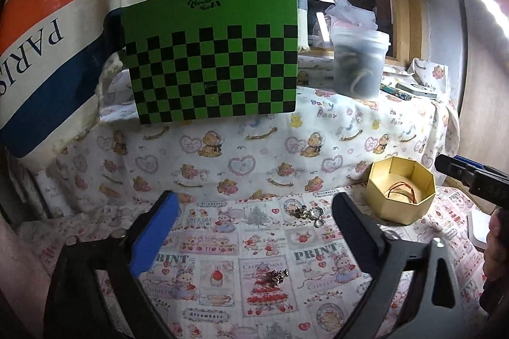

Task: Organize jewelry
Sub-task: 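Move the left gripper to a small silver charm and close on it, then lift the charm with the left gripper while the right gripper grasps a small silver ring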

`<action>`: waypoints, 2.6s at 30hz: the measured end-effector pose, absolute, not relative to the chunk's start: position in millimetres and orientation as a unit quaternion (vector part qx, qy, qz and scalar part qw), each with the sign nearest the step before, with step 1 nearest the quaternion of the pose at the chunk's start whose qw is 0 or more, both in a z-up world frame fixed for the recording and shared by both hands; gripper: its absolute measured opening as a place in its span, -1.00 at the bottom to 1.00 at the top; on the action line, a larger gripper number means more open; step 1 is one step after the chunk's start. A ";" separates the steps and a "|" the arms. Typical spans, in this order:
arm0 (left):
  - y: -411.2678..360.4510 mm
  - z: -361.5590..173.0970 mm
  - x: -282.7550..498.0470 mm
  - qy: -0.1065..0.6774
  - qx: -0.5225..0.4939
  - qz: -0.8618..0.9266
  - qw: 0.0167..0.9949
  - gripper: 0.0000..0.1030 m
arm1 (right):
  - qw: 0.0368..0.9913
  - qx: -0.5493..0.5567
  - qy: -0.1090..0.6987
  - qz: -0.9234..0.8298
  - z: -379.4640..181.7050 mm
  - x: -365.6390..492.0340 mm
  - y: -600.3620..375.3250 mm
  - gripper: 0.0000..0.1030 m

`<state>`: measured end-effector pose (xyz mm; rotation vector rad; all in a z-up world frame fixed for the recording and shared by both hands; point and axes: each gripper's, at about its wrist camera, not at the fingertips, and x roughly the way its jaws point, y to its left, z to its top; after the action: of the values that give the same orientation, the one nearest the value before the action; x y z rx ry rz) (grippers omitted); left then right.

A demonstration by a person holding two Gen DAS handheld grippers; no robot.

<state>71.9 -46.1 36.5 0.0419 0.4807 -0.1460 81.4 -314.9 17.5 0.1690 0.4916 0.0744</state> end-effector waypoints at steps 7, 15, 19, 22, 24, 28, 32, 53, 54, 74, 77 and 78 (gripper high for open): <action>-41.1 31.3 74.4 0.256 0.002 -0.097 0.962 0.99 | 0.965 0.074 0.250 0.041 14.9 82.0 -309.0 0.38; -29.7 18.2 90.2 0.318 -0.031 -0.074 0.945 0.99 | 0.963 0.061 0.257 0.046 11.6 82.0 -300.1 0.39; -25.0 -1.6 107.8 0.410 -0.032 -0.038 0.911 0.99 | 0.964 0.049 0.259 0.042 9.9 82.1 -296.0 0.39; -17.3 -12.6 114.8 0.437 -0.068 -0.053 0.895 0.86 | 0.962 0.047 0.265 0.038 7.6 84.2 -296.2 0.39; -16.6 -14.5 115.1 0.441 -0.068 -0.053 0.893 0.67 | 0.961 0.048 0.270 0.035 5.8 86.1 -296.9 0.39; -23.3 -17.3 114.0 0.447 -0.066 -0.076 0.889 0.26 | 0.960 0.047 0.273 0.032 4.4 87.7 -297.6 0.39; -38.2 -26.9 117.0 0.464 -0.055 -0.110 0.877 0.05 | 0.959 0.046 0.276 0.033 3.8 87.7 -296.8 0.39; -24.3 -10.8 102.1 0.412 -0.103 -0.145 0.894 -0.89 | 0.959 0.035 0.278 0.047 3.4 86.2 -290.3 0.39; -22.0 -9.3 104.1 0.411 -0.108 -0.144 0.894 -0.89 | 0.958 0.038 0.280 0.052 3.6 85.9 -289.7 0.39; 1.2 -20.8 114.2 0.411 -0.119 -0.092 0.899 -0.89 | 0.885 -0.036 0.452 0.109 -26.7 152.4 -178.9 -0.28; 6.9 -18.3 113.8 0.408 -0.132 -0.093 0.898 -0.89 | 0.877 -0.044 0.470 0.091 -36.7 168.3 -168.6 -0.30; 7.8 -17.5 113.7 0.407 -0.134 -0.092 0.899 -0.89 | 0.878 -0.051 0.469 0.083 -39.1 171.6 -165.8 -0.30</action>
<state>113.7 7.8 -17.5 -0.2773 0.8425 -0.1913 171.6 -165.8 -39.1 -0.1054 0.9784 0.1740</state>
